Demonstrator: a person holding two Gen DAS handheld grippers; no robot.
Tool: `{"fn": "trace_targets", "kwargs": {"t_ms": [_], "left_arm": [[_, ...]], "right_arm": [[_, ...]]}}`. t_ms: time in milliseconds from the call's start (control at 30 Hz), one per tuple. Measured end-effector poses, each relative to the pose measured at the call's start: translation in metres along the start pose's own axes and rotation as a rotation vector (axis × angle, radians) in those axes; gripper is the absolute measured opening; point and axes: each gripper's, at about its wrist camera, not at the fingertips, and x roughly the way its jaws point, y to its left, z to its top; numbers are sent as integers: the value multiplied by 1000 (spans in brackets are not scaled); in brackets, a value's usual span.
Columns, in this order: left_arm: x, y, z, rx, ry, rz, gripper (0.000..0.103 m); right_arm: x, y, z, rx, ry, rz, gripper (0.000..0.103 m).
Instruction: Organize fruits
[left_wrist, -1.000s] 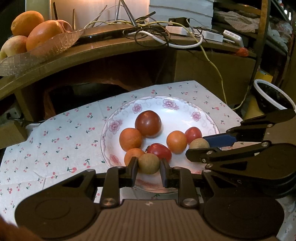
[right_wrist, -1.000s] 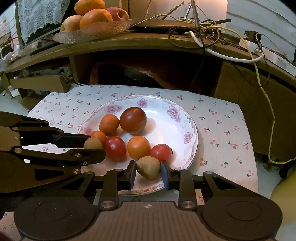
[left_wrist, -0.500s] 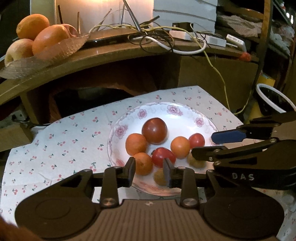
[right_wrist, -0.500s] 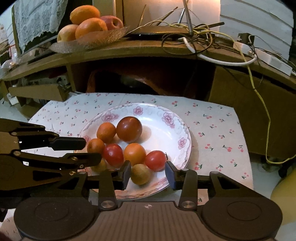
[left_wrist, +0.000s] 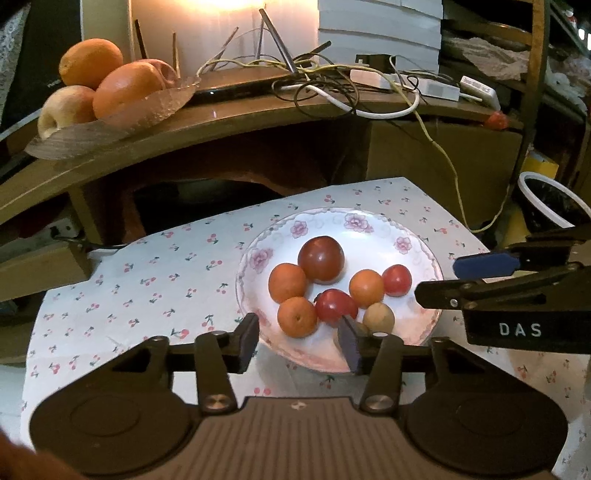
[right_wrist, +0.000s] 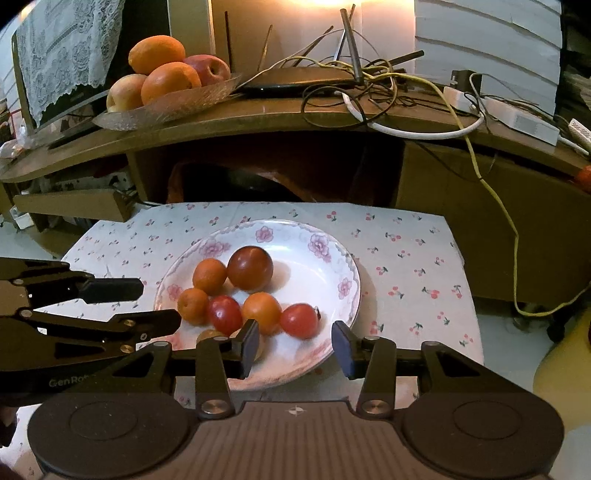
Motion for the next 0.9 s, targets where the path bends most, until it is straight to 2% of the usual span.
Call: {"fn": "trace_targets", "kwargs": {"t_ms": [233, 433, 900], "left_arm": [[-24, -5, -10, -43, -16, 16, 64], [-45, -14, -22, -42, -30, 55, 71], [-82, -19, -49, -72, -42, 86, 87]], "right_arm": [[-28, 8, -10, 14, -15, -4, 49], [-51, 18, -23, 3, -40, -23, 54], [-88, 35, -51, 35, -51, -22, 54]]}}
